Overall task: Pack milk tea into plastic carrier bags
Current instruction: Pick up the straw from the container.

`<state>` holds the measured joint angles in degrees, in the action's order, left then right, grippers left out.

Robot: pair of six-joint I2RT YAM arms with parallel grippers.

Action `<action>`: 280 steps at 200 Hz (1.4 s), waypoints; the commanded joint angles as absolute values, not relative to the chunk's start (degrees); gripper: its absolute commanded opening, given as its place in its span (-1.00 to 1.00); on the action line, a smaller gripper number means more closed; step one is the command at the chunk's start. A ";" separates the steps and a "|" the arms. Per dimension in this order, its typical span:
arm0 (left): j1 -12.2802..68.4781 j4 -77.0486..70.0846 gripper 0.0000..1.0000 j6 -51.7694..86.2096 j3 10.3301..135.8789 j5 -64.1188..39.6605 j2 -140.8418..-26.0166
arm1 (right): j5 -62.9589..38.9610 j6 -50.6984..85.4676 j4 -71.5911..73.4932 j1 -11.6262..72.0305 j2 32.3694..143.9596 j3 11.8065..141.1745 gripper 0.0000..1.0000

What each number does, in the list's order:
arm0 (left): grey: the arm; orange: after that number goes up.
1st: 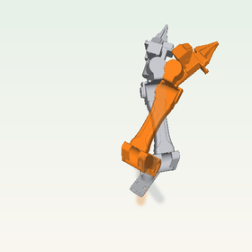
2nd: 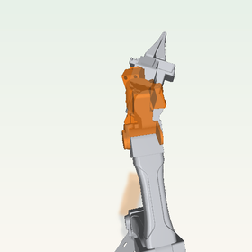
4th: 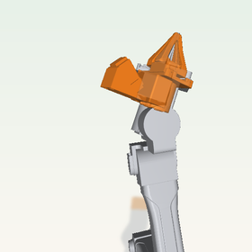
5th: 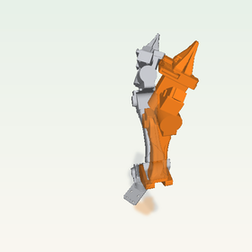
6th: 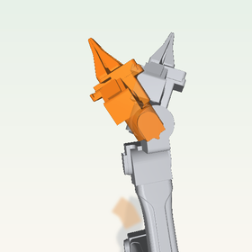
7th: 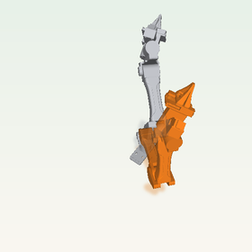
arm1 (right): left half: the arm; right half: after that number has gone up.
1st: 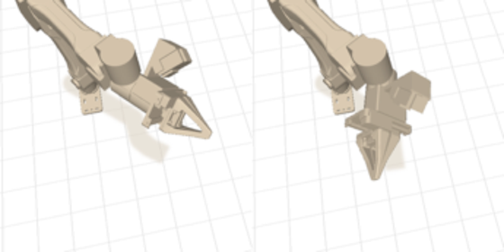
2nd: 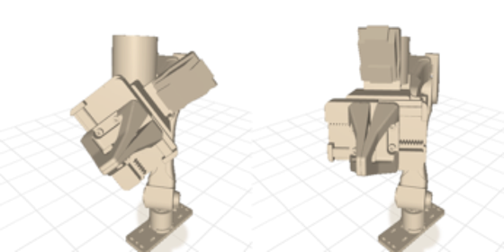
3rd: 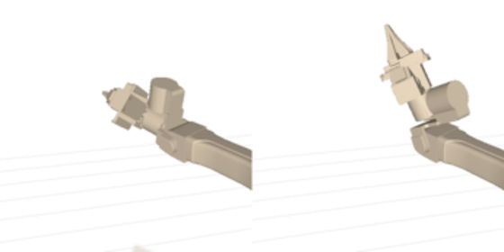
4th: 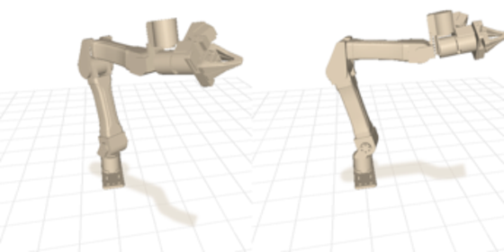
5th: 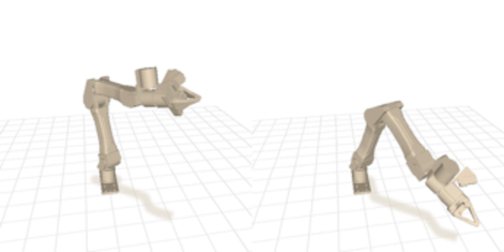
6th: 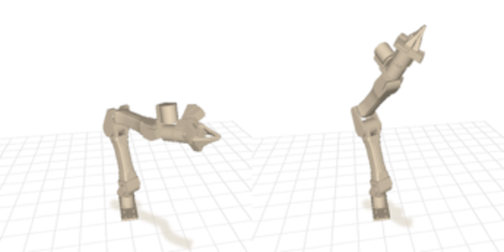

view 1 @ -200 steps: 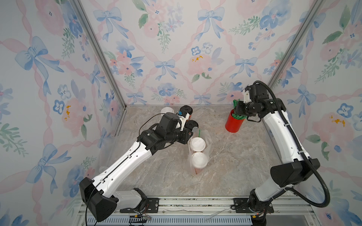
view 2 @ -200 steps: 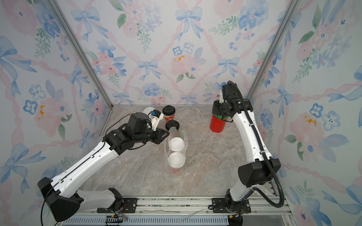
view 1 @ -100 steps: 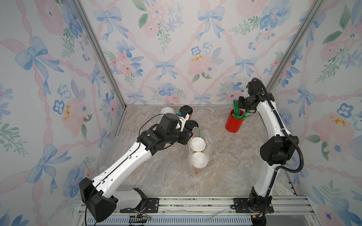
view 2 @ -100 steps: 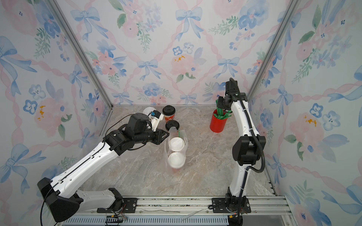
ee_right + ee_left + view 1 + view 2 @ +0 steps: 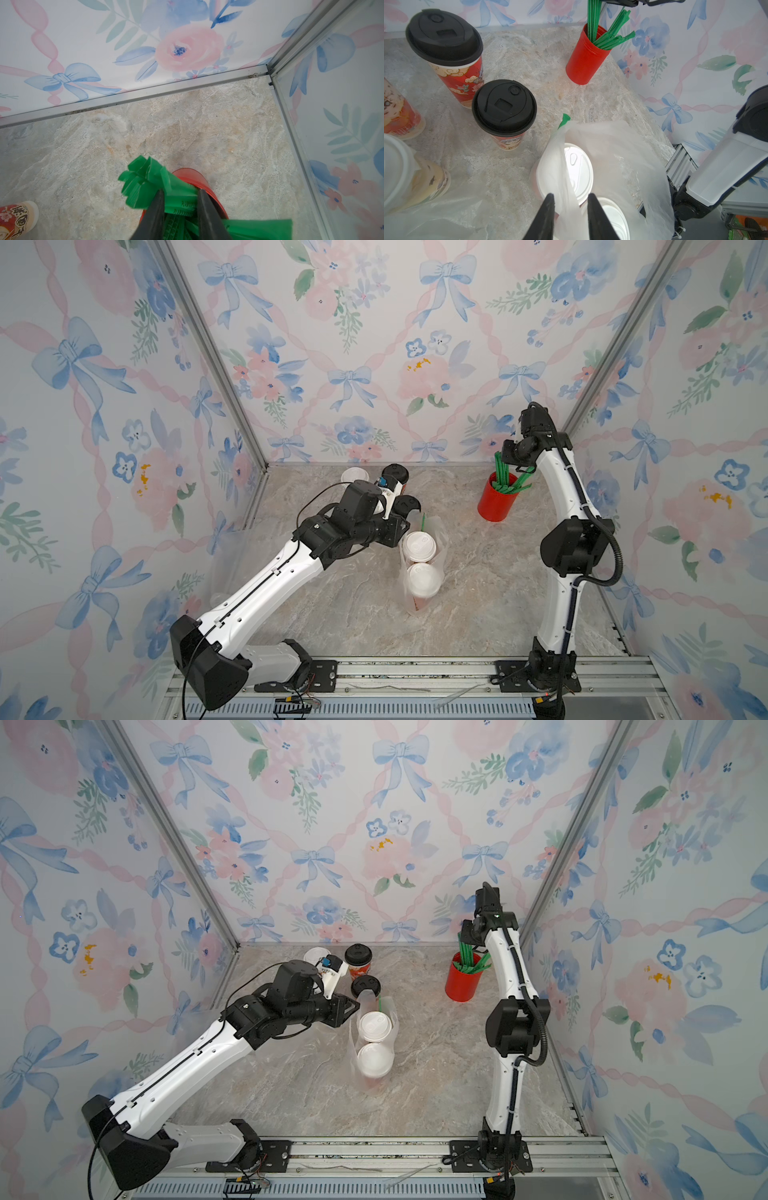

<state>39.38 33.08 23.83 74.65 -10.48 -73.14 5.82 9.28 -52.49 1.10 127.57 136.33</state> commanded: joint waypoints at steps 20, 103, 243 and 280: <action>39.46 33.18 -0.41 24.26 75.23 -11.60 -74.02 | 8.17 7.64 -53.29 0.70 130.77 139.75 -0.49; 39.39 33.14 -0.41 24.52 75.23 -10.93 -73.44 | 12.06 4.94 -54.48 1.67 130.39 141.67 -0.84; 39.40 34.39 -0.29 26.18 72.43 -10.48 -67.68 | 17.79 3.42 -59.84 8.41 107.41 140.70 -0.85; 39.85 34.93 -0.26 26.75 71.47 -11.48 -66.54 | 18.12 3.85 -61.59 13.75 101.73 140.46 -0.86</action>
<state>39.38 33.76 25.80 72.71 -10.09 -68.20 17.21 3.99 -57.87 10.11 105.12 140.16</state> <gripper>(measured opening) 0.363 0.072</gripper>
